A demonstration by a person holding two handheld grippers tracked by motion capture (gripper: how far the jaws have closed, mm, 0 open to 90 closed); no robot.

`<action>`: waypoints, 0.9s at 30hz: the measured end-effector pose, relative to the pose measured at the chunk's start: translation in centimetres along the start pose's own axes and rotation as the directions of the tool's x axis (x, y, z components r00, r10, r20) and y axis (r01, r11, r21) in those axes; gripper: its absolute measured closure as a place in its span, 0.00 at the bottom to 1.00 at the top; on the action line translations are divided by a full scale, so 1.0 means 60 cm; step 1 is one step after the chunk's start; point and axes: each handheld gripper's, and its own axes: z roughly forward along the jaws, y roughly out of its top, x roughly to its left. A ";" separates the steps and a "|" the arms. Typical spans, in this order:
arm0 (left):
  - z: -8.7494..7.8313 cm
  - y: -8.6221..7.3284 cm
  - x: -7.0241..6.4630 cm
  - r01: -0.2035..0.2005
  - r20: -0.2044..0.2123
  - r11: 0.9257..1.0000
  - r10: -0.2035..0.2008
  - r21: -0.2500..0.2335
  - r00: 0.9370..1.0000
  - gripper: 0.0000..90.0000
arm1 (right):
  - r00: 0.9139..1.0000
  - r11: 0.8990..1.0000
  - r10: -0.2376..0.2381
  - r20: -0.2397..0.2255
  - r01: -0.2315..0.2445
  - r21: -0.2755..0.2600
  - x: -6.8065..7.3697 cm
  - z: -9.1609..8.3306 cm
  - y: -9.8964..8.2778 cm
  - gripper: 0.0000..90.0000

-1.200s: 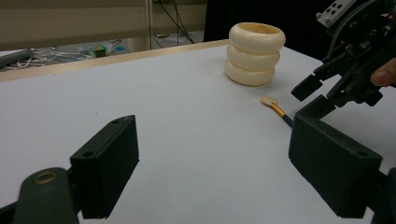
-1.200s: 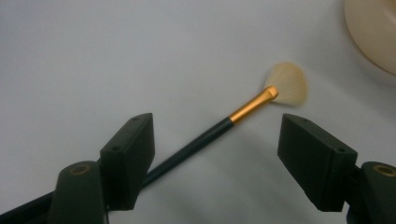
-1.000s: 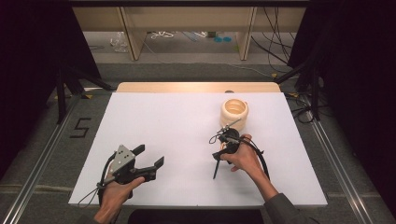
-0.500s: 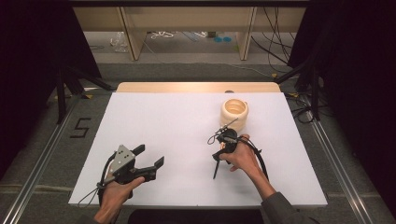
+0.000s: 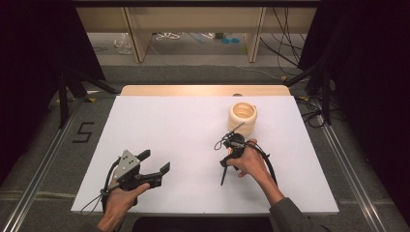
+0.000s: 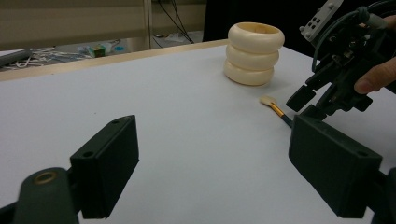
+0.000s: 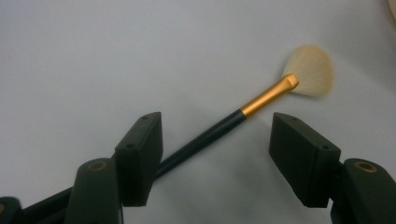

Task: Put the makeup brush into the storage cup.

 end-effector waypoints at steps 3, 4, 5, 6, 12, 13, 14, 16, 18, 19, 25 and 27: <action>-0.001 0.000 0.000 0.006 -0.003 1.000 -0.006 0.000 1.000 0.18 | 1.000 1.000 0.002 -0.001 -0.002 0.006 0.003 0.001 0.002 0.41; 0.000 0.000 0.000 0.007 -0.003 1.000 -0.007 0.000 1.000 0.18 | 1.000 1.000 0.001 0.002 -0.001 0.010 0.003 0.001 0.003 0.41; 0.000 0.000 0.000 0.008 -0.004 1.000 -0.008 0.000 1.000 0.18 | 1.000 1.000 -0.008 0.003 0.008 0.011 0.003 0.001 0.003 0.41; 0.000 0.000 0.000 0.007 -0.003 1.000 -0.007 0.000 1.000 0.18 | 1.000 1.000 -0.007 0.008 0.007 0.013 0.005 0.001 0.004 0.41; -0.001 0.000 0.000 0.007 -0.005 1.000 -0.007 -0.001 1.000 0.18 | 1.000 0.999 -0.016 0.007 0.015 0.031 0.011 0.005 0.005 0.42; -0.001 0.000 0.000 0.008 -0.005 1.000 -0.008 -0.001 1.000 0.18 | 1.000 0.999 -0.013 0.009 0.013 0.033 0.011 0.005 0.005 0.42; -0.001 0.000 0.000 0.007 -0.006 1.000 -0.007 -0.002 1.000 0.18 | 1.000 0.999 -0.014 0.012 0.014 0.035 0.011 0.005 0.006 0.42; -0.001 0.000 0.000 0.007 -0.006 1.000 -0.007 -0.001 1.000 0.18 | 1.000 0.999 -0.011 0.010 0.011 0.042 0.012 0.006 0.006 0.42; -0.001 0.000 0.000 0.007 -0.005 1.000 -0.007 0.000 1.000 0.18 | 1.000 0.999 -0.009 0.006 0.009 0.043 0.012 0.006 0.006 0.43; -0.001 0.000 0.000 0.007 -0.006 1.000 -0.007 0.000 1.000 0.18 | 1.000 0.999 -0.009 0.005 0.009 0.046 0.012 0.007 0.006 0.43; -0.001 0.000 0.000 0.007 -0.006 1.000 -0.007 -0.001 1.000 0.18 | 1.000 0.998 -0.019 0.003 0.019 0.055 0.012 0.009 0.006 0.43; -0.001 0.000 0.000 0.007 -0.006 1.000 -0.007 -0.001 1.000 0.18 | 1.000 0.998 -0.011 0.005 0.011 0.058 0.012 0.008 0.007 0.43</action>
